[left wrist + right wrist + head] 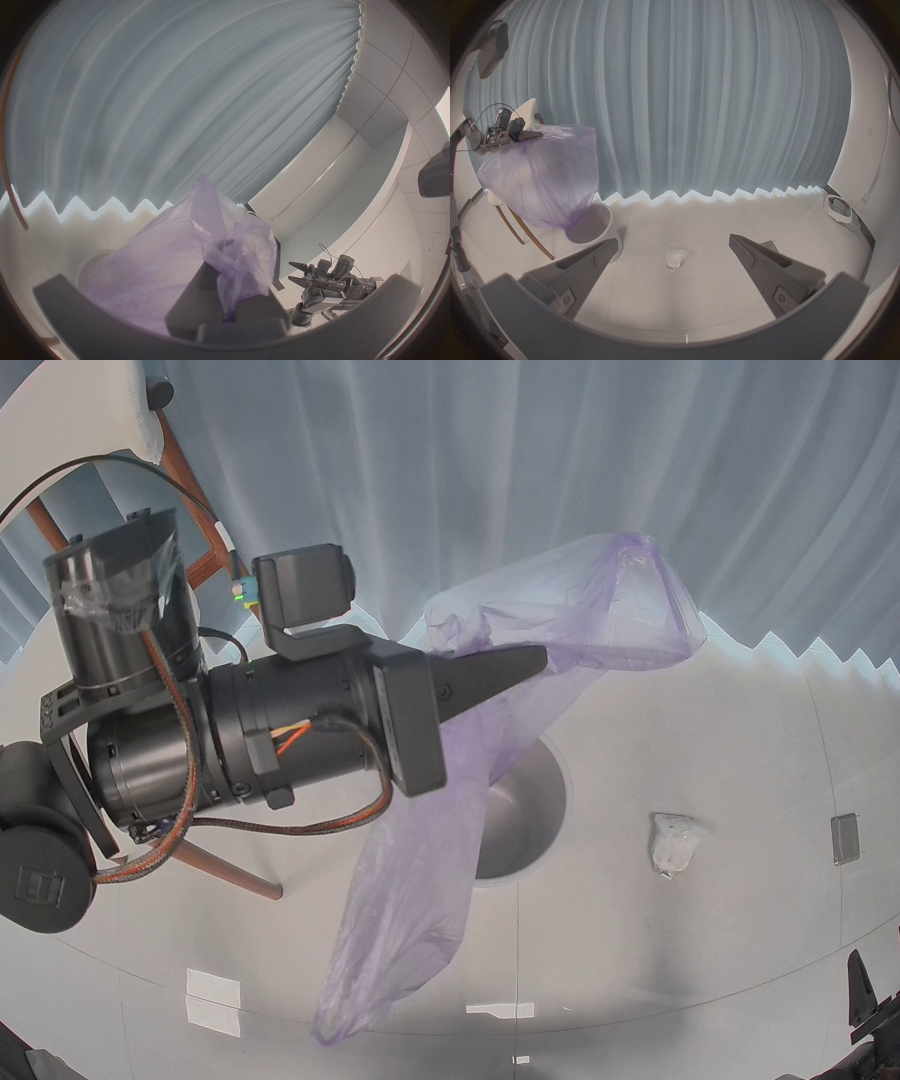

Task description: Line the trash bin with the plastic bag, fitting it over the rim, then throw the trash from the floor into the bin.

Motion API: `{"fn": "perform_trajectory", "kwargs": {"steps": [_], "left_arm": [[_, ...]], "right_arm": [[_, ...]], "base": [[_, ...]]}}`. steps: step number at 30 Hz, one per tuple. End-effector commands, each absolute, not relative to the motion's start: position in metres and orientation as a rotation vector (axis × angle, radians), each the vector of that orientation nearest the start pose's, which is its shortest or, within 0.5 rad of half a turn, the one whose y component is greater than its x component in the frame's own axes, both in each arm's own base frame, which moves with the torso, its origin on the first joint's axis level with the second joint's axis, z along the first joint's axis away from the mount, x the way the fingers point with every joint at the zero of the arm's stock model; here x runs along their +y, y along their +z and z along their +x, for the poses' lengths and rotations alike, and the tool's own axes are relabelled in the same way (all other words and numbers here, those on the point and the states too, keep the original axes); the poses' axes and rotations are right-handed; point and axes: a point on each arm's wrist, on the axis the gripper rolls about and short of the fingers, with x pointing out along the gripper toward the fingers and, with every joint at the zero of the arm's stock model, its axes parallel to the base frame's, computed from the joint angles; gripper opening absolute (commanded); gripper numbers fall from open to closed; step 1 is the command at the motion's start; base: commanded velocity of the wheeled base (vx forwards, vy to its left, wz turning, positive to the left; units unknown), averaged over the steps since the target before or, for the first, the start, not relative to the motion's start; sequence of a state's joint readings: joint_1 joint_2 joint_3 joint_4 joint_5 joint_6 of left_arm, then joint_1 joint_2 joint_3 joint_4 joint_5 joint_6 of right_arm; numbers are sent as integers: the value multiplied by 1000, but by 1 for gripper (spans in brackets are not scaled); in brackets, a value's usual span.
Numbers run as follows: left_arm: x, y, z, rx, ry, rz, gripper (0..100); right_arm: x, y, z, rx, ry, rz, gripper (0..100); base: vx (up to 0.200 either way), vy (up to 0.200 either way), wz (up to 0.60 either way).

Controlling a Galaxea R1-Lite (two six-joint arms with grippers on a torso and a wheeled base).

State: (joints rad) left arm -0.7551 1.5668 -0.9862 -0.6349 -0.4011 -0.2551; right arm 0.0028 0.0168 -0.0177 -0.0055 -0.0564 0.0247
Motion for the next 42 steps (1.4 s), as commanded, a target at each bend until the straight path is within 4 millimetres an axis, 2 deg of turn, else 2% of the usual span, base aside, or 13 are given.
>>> {"fn": "perform_trajectory", "kwargs": {"steps": [1, 4, 6, 10, 20, 23, 26, 28, 29, 32, 34, 38, 42], "left_arm": [[-202, 275, 205, 78, -1149, -230, 0], [-198, 268, 211, 78, -1119, -187, 0], [-186, 248, 237, 67, -1031, -62, 0], [-170, 232, 261, 45, -958, 79, 0], [-167, 220, 272, 68, -800, 70, 0], [-175, 228, 288, 22, -737, 24, 0], [-179, 217, 298, 47, -667, 52, 0], [-180, 213, 300, 53, -652, 65, 0], [-182, 201, 304, 73, -633, 86, 0], [-182, 192, 304, 78, -636, 90, 0], [-181, 174, 303, 107, -645, 96, 0], [-180, 166, 301, 115, -643, 97, 0], [-179, 158, 298, 117, -641, 101, 0]], "right_arm": [[-1, 76, -23, -7, -54, 25, 100], [-1, 76, -23, -7, -54, 25, 100], [-1, 76, -23, -7, -54, 25, 100], [-1, 76, -23, -7, -54, 25, 100], [-1, 76, -23, -7, -54, 25, 100], [-1, 76, -23, -7, -54, 23, 100], [-1, 76, -23, -7, -54, 23, 100], [-1, 76, -23, -7, -54, 23, 100], [-1, 76, -23, -7, -54, 23, 100], [-1, 76, -23, -7, -54, 22, 100], [-1, 76, -23, -7, -54, 22, 100], [-1, 76, -23, -7, -54, 22, 100], [-1, 76, -23, -7, -54, 22, 100]], "base": [[0, 0, 0], [0, 0, 0], [0, 0, 0], [0, 0, 0], [0, 0, 0], [0, 0, 0], [0, 0, 0], [0, 0, 0], [0, 0, 0], [0, 0, 0], [0, 0, 0], [0, 0, 0], [200, 0, 0]]}}
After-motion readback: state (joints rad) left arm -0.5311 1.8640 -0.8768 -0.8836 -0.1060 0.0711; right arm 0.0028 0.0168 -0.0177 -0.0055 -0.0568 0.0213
